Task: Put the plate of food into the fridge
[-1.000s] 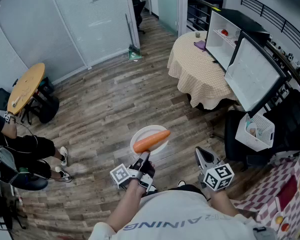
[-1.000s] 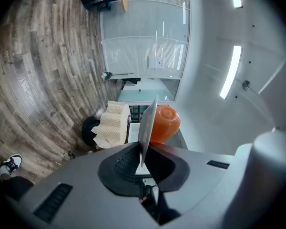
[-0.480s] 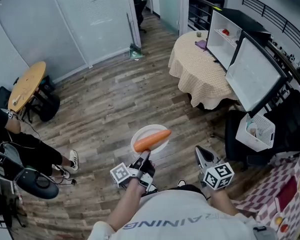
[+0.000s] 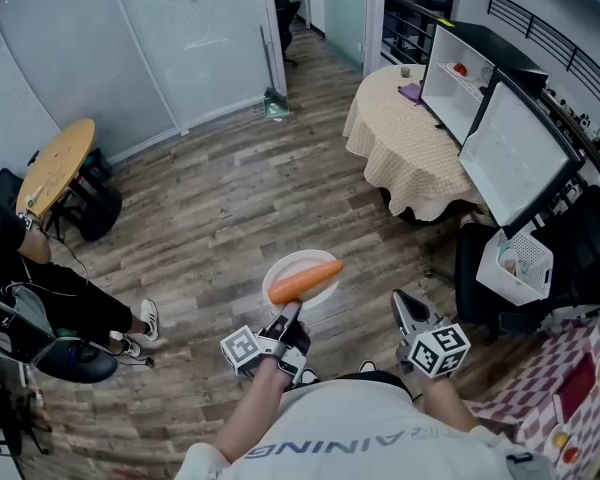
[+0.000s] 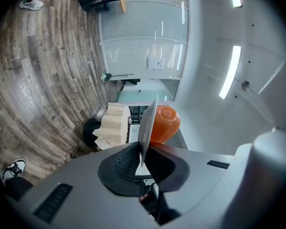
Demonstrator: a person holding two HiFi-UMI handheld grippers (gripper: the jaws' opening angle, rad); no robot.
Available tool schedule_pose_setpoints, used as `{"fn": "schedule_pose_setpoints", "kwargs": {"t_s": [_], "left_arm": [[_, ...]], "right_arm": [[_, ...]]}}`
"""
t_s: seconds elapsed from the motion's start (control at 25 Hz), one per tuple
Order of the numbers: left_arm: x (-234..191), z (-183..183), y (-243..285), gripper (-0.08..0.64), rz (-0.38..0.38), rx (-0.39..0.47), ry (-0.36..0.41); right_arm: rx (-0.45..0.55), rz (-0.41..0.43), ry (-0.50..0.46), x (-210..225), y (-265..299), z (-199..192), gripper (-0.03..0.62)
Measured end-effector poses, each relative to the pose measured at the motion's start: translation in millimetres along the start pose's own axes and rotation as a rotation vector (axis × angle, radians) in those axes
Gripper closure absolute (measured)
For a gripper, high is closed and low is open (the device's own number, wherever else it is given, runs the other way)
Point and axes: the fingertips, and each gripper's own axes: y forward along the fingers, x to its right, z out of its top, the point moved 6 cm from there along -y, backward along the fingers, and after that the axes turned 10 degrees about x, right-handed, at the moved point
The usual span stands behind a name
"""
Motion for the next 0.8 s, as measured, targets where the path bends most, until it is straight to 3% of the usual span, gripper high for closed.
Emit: {"fn": "schedule_pose_setpoints", "kwargs": {"t_s": [0.2, 0.36, 0.8], "left_arm": [[-7.4, 22.1, -15.1, 0.529, 0.028, -0.029, 0.056], [-13.1, 29.5, -20.2, 0.529, 0.031, -0.048, 0.039], [-20.3, 48.7, 19.2, 0.529, 0.031, -0.067, 0.023]], "right_arm": [[-0.012, -0.05, 0.011, -14.3, -0.9, -17.5, 0.569], [-0.036, -0.097, 0.018, -15.6, -3.8, -26.9, 0.571], [-0.075, -0.044, 0.019, -14.0, 56.3, -29.7, 0.571]]}}
